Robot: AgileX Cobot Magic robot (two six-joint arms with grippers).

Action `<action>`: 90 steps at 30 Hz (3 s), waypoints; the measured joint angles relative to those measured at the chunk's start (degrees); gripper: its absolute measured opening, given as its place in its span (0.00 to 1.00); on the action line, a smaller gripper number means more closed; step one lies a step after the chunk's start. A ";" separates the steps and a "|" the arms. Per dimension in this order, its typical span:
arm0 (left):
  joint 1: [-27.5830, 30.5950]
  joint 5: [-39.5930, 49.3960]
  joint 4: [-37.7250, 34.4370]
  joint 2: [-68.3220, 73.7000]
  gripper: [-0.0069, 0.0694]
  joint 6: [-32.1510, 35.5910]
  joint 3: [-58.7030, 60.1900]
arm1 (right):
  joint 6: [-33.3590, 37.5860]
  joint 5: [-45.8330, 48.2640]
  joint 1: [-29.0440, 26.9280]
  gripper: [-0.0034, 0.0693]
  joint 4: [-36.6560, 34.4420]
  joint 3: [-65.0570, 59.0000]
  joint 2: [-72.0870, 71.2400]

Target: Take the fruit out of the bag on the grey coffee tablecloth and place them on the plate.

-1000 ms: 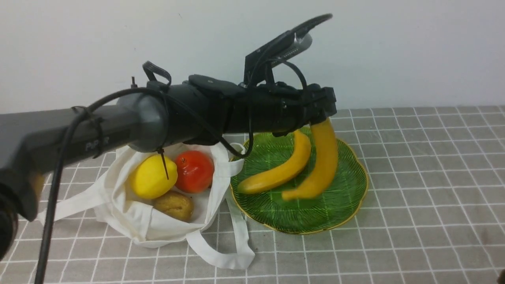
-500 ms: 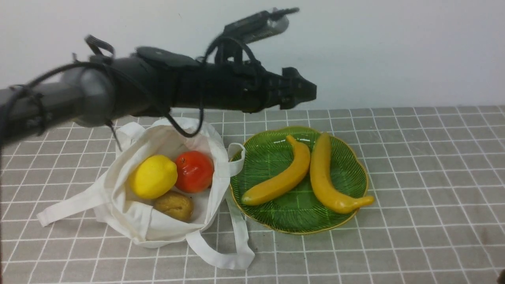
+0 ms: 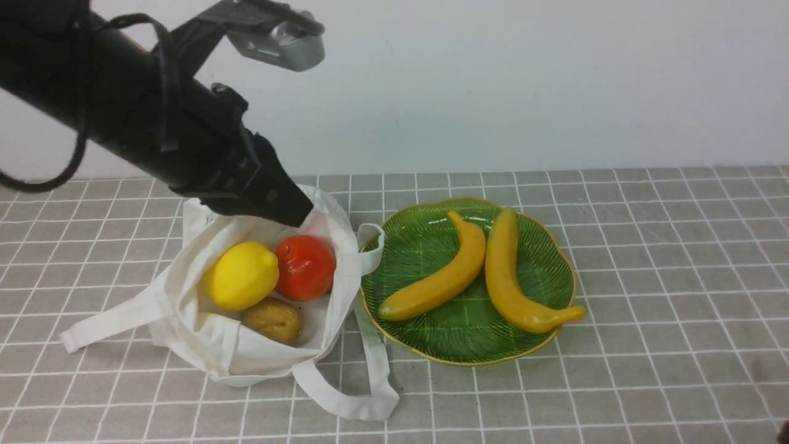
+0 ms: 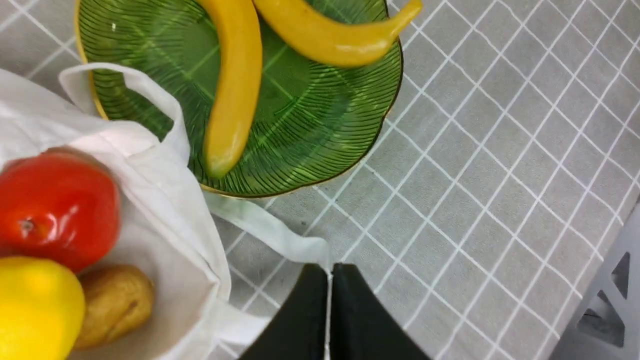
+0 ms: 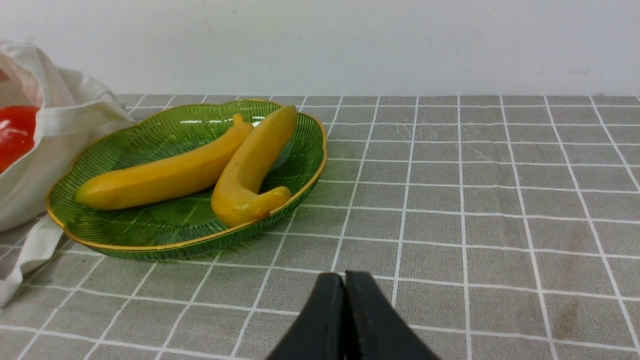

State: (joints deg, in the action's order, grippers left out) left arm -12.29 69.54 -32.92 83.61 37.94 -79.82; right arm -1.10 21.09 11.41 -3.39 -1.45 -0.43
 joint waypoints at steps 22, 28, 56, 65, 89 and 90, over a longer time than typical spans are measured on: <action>0.00 -43.21 -34.00 -52.01 0.08 12.69 58.87 | 0.00 0.00 0.00 0.03 0.00 0.00 0.00; 0.00 -44.76 -35.93 -55.58 0.08 12.92 60.47 | 0.00 0.00 0.00 0.03 0.00 0.00 0.00; 4.66 -50.42 35.09 -84.06 0.08 -39.78 80.27 | 0.00 0.00 0.00 0.03 0.00 0.00 0.00; 8.53 -48.02 34.79 -84.23 0.08 -40.09 81.40 | 0.00 0.00 0.00 0.03 0.00 0.00 0.00; 8.62 -47.72 34.79 -84.23 0.08 -40.09 81.40 | 0.00 0.00 0.00 0.03 0.00 0.00 0.00; 8.62 -47.72 34.79 -84.23 0.08 -40.09 81.40 | 0.00 0.00 0.00 0.03 0.00 0.00 0.00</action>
State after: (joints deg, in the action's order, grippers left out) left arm -3.67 21.81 1.87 -0.61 -2.15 1.59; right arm -1.10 21.09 11.41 -3.39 -1.45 -0.43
